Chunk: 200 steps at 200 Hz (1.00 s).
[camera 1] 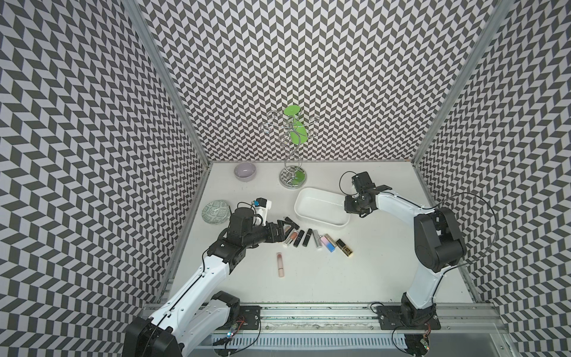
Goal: Put the lipstick into the storage box
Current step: Move the storage box to the center of the board.
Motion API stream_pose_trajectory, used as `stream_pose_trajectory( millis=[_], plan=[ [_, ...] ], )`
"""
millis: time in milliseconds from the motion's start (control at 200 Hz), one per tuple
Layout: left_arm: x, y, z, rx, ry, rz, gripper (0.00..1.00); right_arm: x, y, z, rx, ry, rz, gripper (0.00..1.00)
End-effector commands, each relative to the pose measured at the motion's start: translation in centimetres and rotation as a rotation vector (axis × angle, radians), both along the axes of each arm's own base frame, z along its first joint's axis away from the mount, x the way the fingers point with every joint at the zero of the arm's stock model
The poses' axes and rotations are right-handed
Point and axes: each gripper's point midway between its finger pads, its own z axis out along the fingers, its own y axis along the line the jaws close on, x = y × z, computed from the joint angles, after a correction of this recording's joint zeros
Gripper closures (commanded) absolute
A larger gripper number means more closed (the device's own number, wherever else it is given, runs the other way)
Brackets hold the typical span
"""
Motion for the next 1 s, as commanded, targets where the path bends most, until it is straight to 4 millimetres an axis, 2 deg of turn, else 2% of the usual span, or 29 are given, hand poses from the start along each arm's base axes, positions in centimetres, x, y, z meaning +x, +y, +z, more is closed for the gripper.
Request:
stream_pose_trajectory(
  millis=[0,220,496,566,656,691,766,901,996],
  plan=[
    [-0.3,0.3,0.1,0.027,-0.021,0.000,0.01,0.8,0.5,0.1,-0.028,-0.014,0.019,0.69],
    [-0.5,0.3,-0.2,0.041,-0.020,-0.002,0.01,1.6,1.9,0.3,-0.025,-0.029,0.065,0.70],
    [-0.5,0.3,-0.3,0.054,-0.017,-0.001,0.01,2.5,4.9,-0.2,-0.028,-0.048,0.177,0.69],
    [-0.5,0.4,-0.3,0.056,-0.016,0.002,0.01,2.9,5.1,-0.1,-0.029,-0.054,0.184,0.65],
    [-0.5,0.4,-0.3,0.057,-0.017,0.002,0.01,3.3,5.3,0.5,-0.027,-0.070,0.192,0.48],
    [-0.5,0.4,-0.3,0.058,-0.018,0.003,0.01,3.4,5.4,1.0,-0.026,-0.081,0.197,0.41],
    [-0.3,0.4,-0.3,0.058,-0.020,0.007,0.01,3.6,5.4,2.3,-0.020,-0.110,0.202,0.33],
    [0.1,0.3,0.0,0.050,-0.025,0.011,0.01,3.4,5.7,5.9,0.010,-0.182,0.222,0.20],
    [0.3,0.1,0.2,0.042,-0.028,0.012,0.01,2.6,5.7,8.8,0.038,-0.235,0.243,0.16]
  ],
)
